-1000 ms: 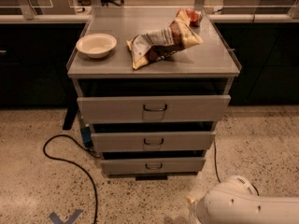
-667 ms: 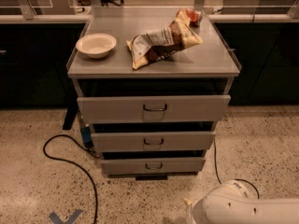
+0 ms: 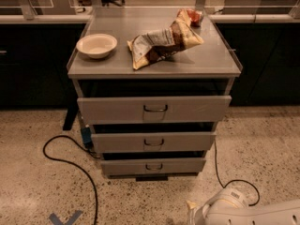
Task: Open bottom drawer
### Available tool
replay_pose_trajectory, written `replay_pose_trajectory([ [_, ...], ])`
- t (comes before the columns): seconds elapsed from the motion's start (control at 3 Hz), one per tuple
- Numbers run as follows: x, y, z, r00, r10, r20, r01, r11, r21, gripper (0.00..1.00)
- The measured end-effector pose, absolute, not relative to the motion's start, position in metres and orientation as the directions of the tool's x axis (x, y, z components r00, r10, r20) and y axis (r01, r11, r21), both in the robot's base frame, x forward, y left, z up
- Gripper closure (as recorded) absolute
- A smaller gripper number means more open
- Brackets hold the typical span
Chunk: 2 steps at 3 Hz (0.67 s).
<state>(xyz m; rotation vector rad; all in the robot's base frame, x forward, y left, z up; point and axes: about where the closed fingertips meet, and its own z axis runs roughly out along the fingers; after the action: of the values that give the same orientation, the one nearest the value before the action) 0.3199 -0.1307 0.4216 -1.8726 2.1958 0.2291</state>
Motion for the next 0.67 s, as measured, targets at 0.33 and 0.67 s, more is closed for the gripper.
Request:
replay_pose_trajectory([
  [0.33, 0.3774, -0.1532, 0.3609, -0.184, -0.934, -0.306, -0.973, 0.218, -0.079, 0.0],
  [0.67, 0.3773, -0.1529, 0.3609, -0.184, -0.934, -0.307, -0.973, 0.217, -0.079, 0.0],
])
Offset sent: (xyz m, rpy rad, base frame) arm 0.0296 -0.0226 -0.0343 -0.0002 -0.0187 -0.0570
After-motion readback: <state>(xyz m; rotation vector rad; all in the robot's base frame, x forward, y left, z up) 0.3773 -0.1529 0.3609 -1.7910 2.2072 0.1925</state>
